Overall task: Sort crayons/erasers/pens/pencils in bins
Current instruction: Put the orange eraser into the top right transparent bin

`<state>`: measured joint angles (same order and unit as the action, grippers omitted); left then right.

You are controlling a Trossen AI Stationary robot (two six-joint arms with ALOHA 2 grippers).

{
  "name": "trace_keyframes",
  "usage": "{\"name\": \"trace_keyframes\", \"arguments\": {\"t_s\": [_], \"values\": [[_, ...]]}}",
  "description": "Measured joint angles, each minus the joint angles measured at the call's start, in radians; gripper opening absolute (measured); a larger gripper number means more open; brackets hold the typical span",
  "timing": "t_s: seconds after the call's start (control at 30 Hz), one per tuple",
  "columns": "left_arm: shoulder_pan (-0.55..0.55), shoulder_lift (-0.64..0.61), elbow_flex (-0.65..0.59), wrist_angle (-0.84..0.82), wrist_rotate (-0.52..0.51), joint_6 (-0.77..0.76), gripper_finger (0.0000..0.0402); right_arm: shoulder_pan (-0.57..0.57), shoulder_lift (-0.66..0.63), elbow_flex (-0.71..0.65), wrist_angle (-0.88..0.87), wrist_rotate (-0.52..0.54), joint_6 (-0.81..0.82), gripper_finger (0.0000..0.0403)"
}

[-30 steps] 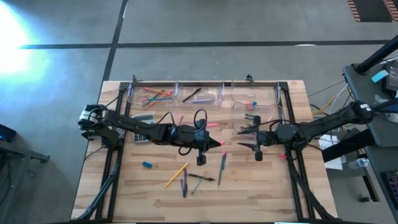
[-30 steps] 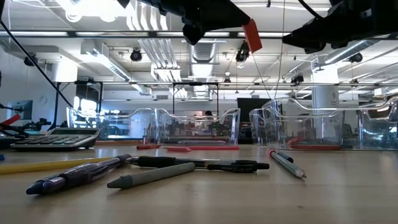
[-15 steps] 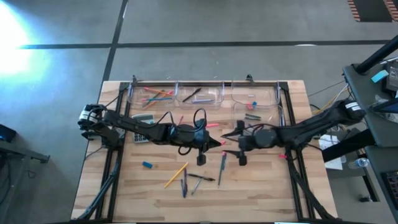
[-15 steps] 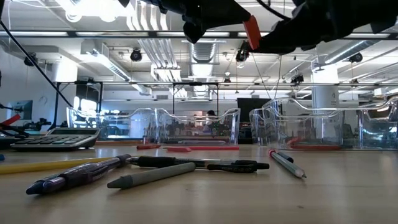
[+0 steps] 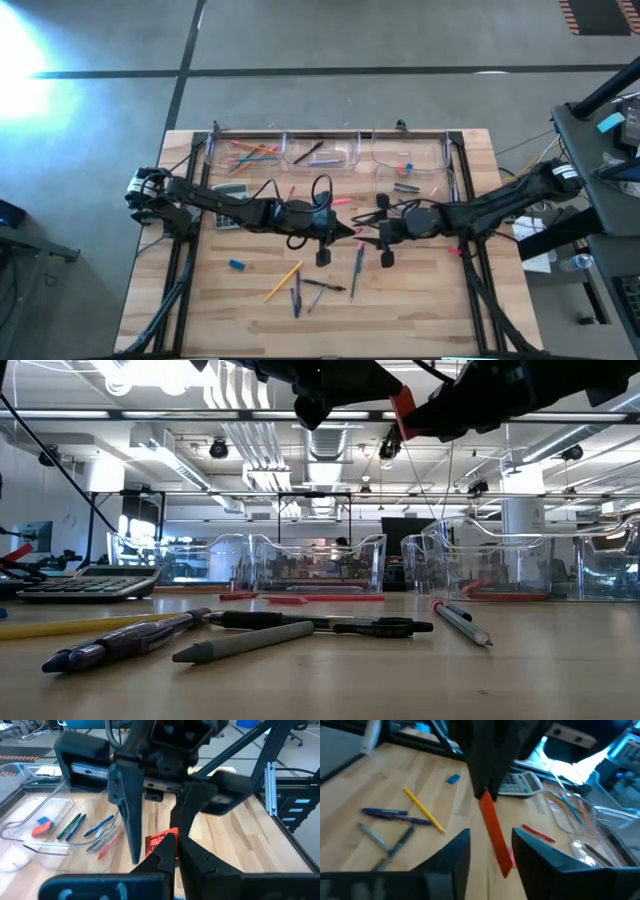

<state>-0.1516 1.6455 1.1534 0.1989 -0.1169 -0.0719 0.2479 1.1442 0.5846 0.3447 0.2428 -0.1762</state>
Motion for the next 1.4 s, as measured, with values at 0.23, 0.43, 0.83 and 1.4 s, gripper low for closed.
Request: {"name": "trace_keyframes", "arguments": {"t_s": [0.23, 0.43, 0.83, 1.4], "values": [[0.000, 0.000, 0.000, 0.000, 0.003, 0.000, 0.0000, 0.000, -0.044, -0.014, -0.010, -0.061, 0.005, 0.0071], [0.001, 0.000, 0.000, -0.001, 0.002, 0.000, 0.0000, 0.000, -0.050, -0.014, -0.032, -0.060, 0.002, 0.0018], [0.001, -0.117, 0.002, -0.206, -0.159, 0.014, 0.0102, -0.017, -0.102, -0.015, -0.086, 0.022, 0.001, 0.0015], [-0.007, -0.412, -0.565, 0.502, -0.468, 0.135, 0.0157, -0.600, -0.155, 0.195, -0.788, 0.142, 0.228, 0.0013]]}}
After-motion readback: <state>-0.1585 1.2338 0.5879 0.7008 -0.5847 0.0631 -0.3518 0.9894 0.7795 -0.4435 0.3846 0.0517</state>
